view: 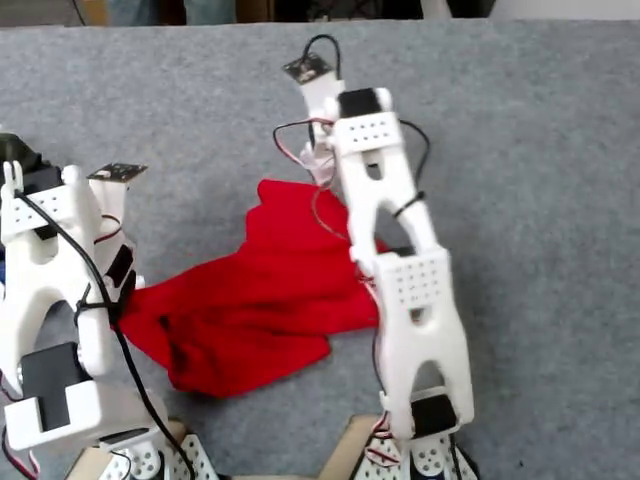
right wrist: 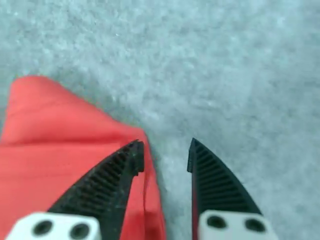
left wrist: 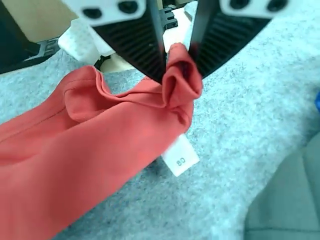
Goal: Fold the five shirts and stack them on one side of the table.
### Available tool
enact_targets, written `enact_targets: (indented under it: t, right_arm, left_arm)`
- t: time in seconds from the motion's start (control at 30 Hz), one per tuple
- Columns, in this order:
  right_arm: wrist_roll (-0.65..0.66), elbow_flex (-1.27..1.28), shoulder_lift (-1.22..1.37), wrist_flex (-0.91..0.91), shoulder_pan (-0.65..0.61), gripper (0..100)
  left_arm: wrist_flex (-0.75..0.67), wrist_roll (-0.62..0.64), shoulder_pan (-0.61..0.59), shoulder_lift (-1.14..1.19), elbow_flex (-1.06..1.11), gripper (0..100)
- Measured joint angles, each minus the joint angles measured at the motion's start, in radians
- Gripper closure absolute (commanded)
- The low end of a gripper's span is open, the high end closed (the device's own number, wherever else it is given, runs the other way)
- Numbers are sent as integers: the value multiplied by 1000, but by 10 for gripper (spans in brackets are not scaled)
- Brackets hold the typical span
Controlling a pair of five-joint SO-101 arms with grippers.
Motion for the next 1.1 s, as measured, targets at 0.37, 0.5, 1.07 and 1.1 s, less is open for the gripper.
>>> enact_targets:
  t: [0.37, 0.5, 1.07, 1.1]
  right_arm:
    - [0, -497, 324, 184, -11, 842]
    - [0, -440, 230, 184, -11, 842]
    - [0, 38, 0, 106, -72, 843]
    - [0, 38, 0, 103, -77, 843]
  left_arm:
    - [-35, 69, 0, 0, 0, 971]
    - [-35, 69, 0, 0, 0, 971]
    - [-35, 72, 0, 0, 0, 971]
    - [-35, 74, 0, 0, 0, 971]
